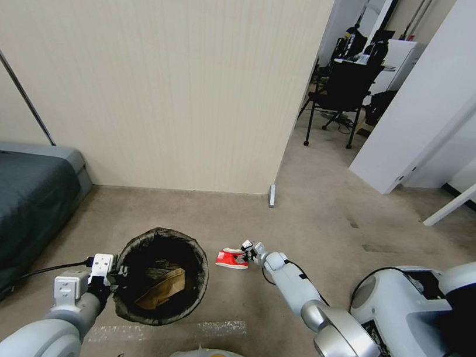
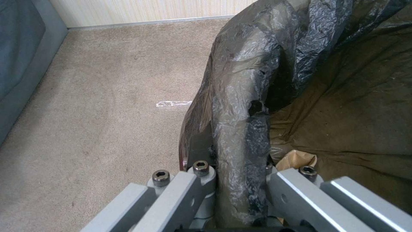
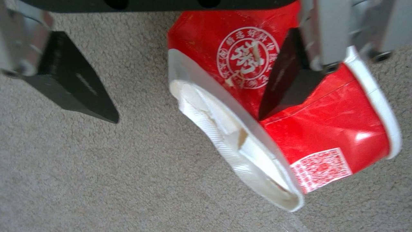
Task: Pick up the trash bin, then pick up the garbage from the floor and place it into the trash bin.
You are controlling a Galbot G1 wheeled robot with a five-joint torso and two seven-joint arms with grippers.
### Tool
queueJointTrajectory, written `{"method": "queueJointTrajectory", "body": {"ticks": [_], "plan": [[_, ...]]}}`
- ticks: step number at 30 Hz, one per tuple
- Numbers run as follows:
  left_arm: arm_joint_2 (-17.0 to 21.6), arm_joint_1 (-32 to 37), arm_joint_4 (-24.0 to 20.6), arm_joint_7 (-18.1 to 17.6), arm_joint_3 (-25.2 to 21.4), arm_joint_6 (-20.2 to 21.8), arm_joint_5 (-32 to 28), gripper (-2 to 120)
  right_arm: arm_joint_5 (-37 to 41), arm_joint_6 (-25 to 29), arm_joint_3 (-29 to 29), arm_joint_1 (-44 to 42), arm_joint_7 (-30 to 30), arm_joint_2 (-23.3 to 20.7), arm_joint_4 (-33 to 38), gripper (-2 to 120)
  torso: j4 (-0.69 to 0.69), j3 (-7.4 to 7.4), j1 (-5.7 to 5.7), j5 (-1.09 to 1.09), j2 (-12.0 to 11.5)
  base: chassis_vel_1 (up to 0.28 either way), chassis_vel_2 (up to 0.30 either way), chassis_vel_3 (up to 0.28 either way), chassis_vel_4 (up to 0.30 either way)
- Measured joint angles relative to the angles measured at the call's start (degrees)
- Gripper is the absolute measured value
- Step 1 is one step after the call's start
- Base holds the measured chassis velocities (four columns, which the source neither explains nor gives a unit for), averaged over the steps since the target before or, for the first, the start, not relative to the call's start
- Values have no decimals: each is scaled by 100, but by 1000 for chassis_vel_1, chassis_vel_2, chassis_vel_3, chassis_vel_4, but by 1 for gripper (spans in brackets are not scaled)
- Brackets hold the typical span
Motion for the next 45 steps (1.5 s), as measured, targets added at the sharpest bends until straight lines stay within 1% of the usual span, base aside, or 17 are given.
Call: {"method": "queueJointTrajectory", "body": {"ticks": [2,4,5,7,8,12,16,20,21,35,36,38,40,41,43,44,45], "plan": [[-3,-3,0,2,1,0,0,2,-4,13,-7,10,-3,12,-19,74,0,0,0,0,0,0,0,0,0],[-7,-18,0,14,3,-3,11,2,-9,45,-8,41,-12,62,-110,60,0,0,0,0,0,0,0,0,0],[-7,-18,0,14,3,-3,11,2,-9,45,-8,41,-12,62,-110,60,0,0,0,0,0,0,0,0,0],[-7,-27,0,55,4,-16,44,2,-11,65,32,70,-11,124,-237,52,0,0,-1,0,0,0,0,0,0],[-6,-30,0,74,5,-20,50,2,-27,93,84,99,-5,171,-343,44,1,0,0,1,0,0,0,0,0],[-3,-32,0,83,6,-21,52,2,-47,112,105,106,-4,175,-371,37,0,0,0,0,0,0,0,0,0],[6,-50,0,101,25,-39,55,2,-51,112,131,105,45,175,-371,15,0,0,-1,0,0,0,0,0,0],[25,-50,0,105,26,-41,55,2,-29,96,150,105,68,191,-383,9,0,0,0,0,0,0,0,0,0],[40,-44,0,108,19,-42,54,2,-18,90,167,114,75,208,-411,2,0,0,0,1,0,0,0,0,0],[78,-24,0,110,-7,-61,45,2,30,73,394,-9,259,190,-172,0,1,0,0,1,0,0,0,0,0],[86,-28,0,110,-7,-62,42,2,156,-22,465,-117,406,84,177,0,2,0,-1,1,0,0,0,0,0],[94,-32,0,110,-7,-62,38,2,247,-93,480,-183,493,16,397,0,1,0,-1,0,0,0,0,0,0],[129,-51,0,110,-7,-62,10,2,619,-403,507,-419,760,-250,1249,0,-1,0,0,1,0,0,0,0,0],[129,-51,0,110,-7,-62,10,2,619,-403,507,-419,760,-250,1249,0,-1,0,0,1,0,0,0,0,0],[156,-66,0,110,-7,-62,-10,2,766,-528,551,-533,877,-386,1700,0,0,0,-1,1,0,0,0,0,0],[187,-89,0,111,-7,-62,-28,2,911,-650,655,-671,1001,-551,2277,0,0,0,0,1,0,0,0,0,0],[187,-89,0,111,-7,-62,-28,2,911,-650,655,-671,1001,-551,2277,0,0,0,0,1,0,0,0,0,0]]}}
